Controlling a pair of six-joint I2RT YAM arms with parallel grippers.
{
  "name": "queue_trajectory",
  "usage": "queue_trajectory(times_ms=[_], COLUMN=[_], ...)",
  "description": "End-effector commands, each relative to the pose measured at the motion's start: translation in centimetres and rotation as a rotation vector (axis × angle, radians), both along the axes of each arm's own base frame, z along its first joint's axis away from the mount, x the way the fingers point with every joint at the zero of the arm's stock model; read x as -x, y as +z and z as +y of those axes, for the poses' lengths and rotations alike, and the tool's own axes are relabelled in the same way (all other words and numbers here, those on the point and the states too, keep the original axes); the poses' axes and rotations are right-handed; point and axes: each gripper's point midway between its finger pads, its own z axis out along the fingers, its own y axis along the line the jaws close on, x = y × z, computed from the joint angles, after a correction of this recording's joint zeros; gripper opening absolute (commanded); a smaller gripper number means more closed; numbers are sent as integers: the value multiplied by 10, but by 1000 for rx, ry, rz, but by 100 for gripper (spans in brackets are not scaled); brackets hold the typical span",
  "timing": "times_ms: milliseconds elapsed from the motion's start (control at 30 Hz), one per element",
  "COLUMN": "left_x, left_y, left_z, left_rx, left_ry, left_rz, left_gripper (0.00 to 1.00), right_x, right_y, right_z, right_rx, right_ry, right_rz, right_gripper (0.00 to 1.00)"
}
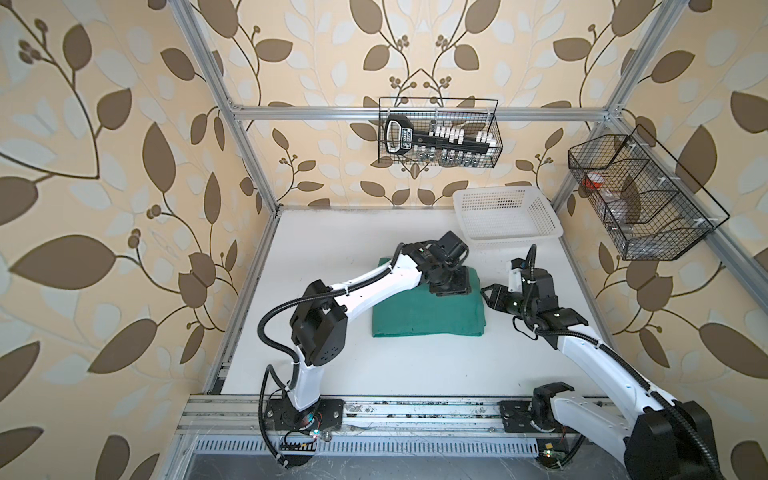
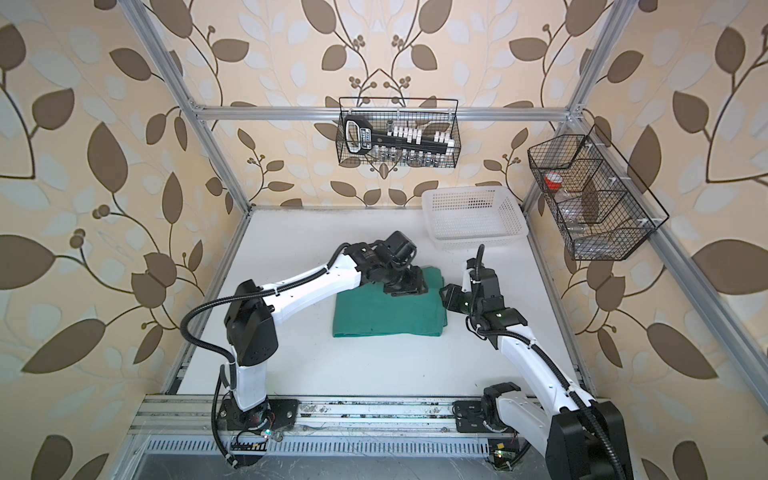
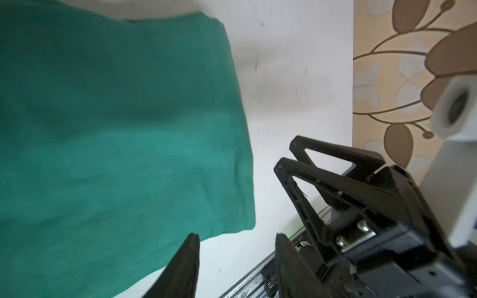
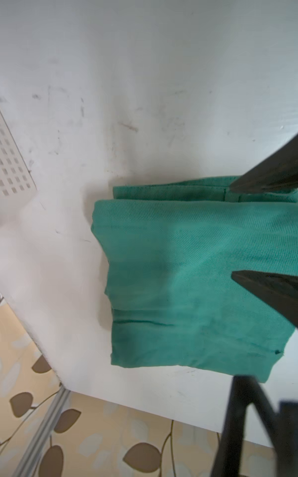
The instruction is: Fold and stack the trousers
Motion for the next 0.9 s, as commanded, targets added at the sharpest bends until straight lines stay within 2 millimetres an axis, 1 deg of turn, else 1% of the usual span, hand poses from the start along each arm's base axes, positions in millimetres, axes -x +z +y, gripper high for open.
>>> queue_trajectory(times_ms=[0,67,133,167,233,300,433,567,633,700,733,767,800,867], left_x=[-26,-39,-50,-55,-62,-68,-76,-80,-83,-88,-90,-92,-93,-95], left_y=[-11,-21,-33,-41,-56,-72,-92,-122,-130,-129,-125,-117,-109,-95], left_z=[50,73,94,105,121,137,153,166,172,175,176,174,172,169], left_rx=[-87,-136,-165,-176,-188,-221,-273,-309,-333,-348,-349,-345,-331,-314], left_ry=[53,93,129,149,175,203,223,234,239,233,230,224,217,208], left_rz=[-26,-35,-27,-18,8,30,44,102,114,120,113,102,94,75], left_gripper=[49,49,49,49,49,49,49,49,49,50,50,50,50,51], right_x=[-2,-1,4,6,12,22,28,32,31,27,26,25,26,31], right_y=[0,-7,-20,-26,-42,-61,-80,-95,-89,-70,-61,-48,-39,-29], right_z=[28,42,47,47,44,38,20,7,4,7,9,13,18,27], right_rx=[-35,-48,-34,-24,-3,32,110,165,197,202,200,194,186,157], right_ry=[87,130,142,138,128,122,73,50,55,62,68,75,86,108], right_rz=[5,28,65,80,123,182,222,258,242,186,162,125,99,70], right_gripper=[45,43,42,42,41,40,41,43,45,49,50,52,53,53])
